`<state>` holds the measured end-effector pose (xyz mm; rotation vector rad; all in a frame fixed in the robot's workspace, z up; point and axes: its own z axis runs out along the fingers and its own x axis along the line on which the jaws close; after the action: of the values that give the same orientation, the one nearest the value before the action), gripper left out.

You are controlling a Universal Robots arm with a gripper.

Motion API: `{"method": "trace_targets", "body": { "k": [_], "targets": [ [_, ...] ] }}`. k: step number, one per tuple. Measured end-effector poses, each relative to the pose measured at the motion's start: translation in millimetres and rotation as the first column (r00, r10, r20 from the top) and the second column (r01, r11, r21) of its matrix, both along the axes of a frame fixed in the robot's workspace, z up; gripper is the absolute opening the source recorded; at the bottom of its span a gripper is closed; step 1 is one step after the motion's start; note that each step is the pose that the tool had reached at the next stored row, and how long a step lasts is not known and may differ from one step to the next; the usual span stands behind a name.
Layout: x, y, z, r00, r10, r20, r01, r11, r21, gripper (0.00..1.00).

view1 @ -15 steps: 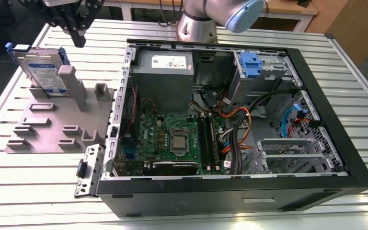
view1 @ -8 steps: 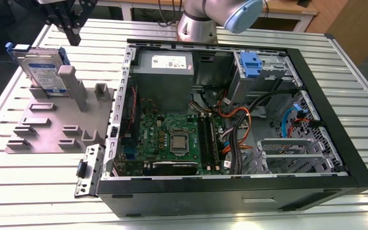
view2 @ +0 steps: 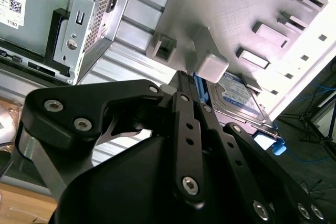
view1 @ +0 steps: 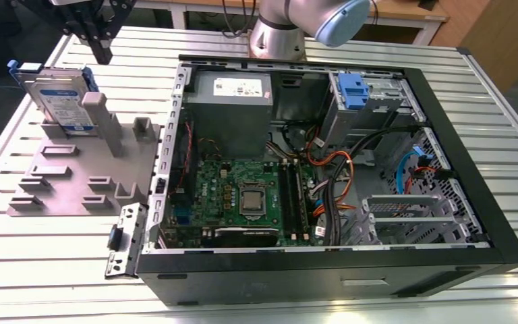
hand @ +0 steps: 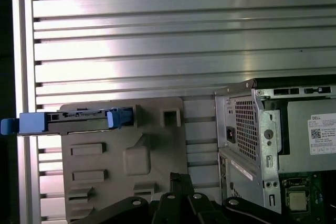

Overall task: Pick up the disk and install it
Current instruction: 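Reach for the disk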

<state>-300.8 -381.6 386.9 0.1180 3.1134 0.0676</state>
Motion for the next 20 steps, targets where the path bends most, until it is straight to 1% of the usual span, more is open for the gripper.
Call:
{"method": "trace_targets", "body": {
  "k": [6,7,9,12,15,17,20],
  "targets": [
    [-0.7,0.0,0.0,1.0000,0.000,0.0000,0.000,1.0000,0.0000,0.11],
    [-1.5,0.3,0.0,1.0000,0.000,0.0000,0.000,1.0000,0.0000,0.11],
    [-4.4,2.3,0.0,1.0000,0.000,0.0000,0.000,1.0000,0.0000,0.11],
    [-13.7,7.5,-0.5,1.0000,0.000,0.0001,0.000,1.0000,0.0000,0.11],
    [-25.0,11.0,-1.2,1.0000,0.000,0.0001,0.000,1.0000,0.0001,0.11],
    [-33.8,12.8,-1.6,1.0000,0.000,0.0000,0.000,1.0000,0.0001,0.11],
    [-44.9,13.8,-2.3,1.0000,0.000,-0.0004,0.000,1.0000,0.0001,0.11]
  ]
}}
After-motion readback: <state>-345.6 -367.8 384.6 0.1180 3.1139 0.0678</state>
